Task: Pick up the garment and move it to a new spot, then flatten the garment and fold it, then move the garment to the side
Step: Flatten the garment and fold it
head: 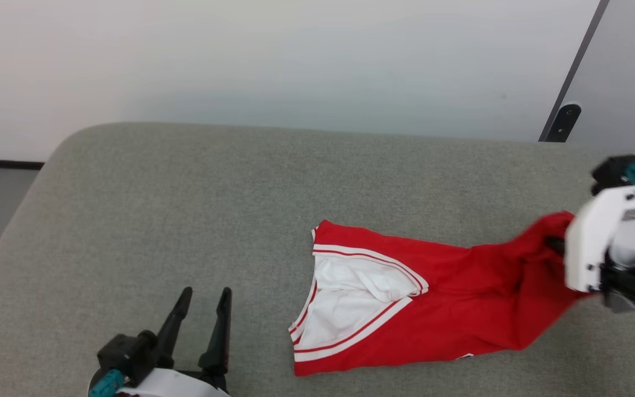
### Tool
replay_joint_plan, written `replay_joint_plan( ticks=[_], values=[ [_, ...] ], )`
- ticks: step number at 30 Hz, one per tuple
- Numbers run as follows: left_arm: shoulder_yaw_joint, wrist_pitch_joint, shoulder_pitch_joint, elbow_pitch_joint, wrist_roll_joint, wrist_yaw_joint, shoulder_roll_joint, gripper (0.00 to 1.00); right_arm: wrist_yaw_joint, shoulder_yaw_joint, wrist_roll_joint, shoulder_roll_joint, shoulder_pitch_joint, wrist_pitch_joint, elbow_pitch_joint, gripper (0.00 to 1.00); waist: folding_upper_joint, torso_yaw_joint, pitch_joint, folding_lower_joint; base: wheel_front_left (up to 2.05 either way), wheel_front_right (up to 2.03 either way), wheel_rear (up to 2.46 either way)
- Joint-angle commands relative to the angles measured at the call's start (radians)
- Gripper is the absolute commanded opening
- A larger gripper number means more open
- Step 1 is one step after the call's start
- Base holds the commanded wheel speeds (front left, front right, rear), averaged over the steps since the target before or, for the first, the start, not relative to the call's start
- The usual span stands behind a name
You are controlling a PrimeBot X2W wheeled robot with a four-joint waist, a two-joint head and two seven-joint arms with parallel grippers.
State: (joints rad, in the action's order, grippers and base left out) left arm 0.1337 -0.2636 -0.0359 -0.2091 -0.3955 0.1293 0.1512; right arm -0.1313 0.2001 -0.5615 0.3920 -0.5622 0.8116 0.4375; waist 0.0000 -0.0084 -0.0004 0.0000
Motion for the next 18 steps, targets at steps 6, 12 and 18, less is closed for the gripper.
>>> replay_joint_plan(
  ticks=[6, 12, 18],
  values=[
    [0.011, -0.001, -0.009, -0.008, -0.011, 0.002, -0.015, 1.00, 0.001, -0.017, 0.071, -0.156, -0.011, 0.050, -0.119, 0.00, 0.0000, 0.039, -0.009, 0.0000, 0.00, 0.00, 0.00],
    [0.040, -0.001, -0.033, -0.017, -0.019, 0.002, -0.025, 1.00, 0.001, 0.002, 0.155, -0.287, -0.021, 0.058, -0.125, 0.00, 0.0000, 0.111, 0.006, 0.0000, 0.00, 0.00, 0.00],
    [0.066, -0.001, -0.070, -0.024, -0.026, 0.002, -0.034, 1.00, 0.001, 0.031, 0.209, -0.331, -0.034, 0.034, -0.060, 0.00, 0.0000, 0.176, 0.037, 0.0000, 0.00, 0.00, 0.00]
  ],
)
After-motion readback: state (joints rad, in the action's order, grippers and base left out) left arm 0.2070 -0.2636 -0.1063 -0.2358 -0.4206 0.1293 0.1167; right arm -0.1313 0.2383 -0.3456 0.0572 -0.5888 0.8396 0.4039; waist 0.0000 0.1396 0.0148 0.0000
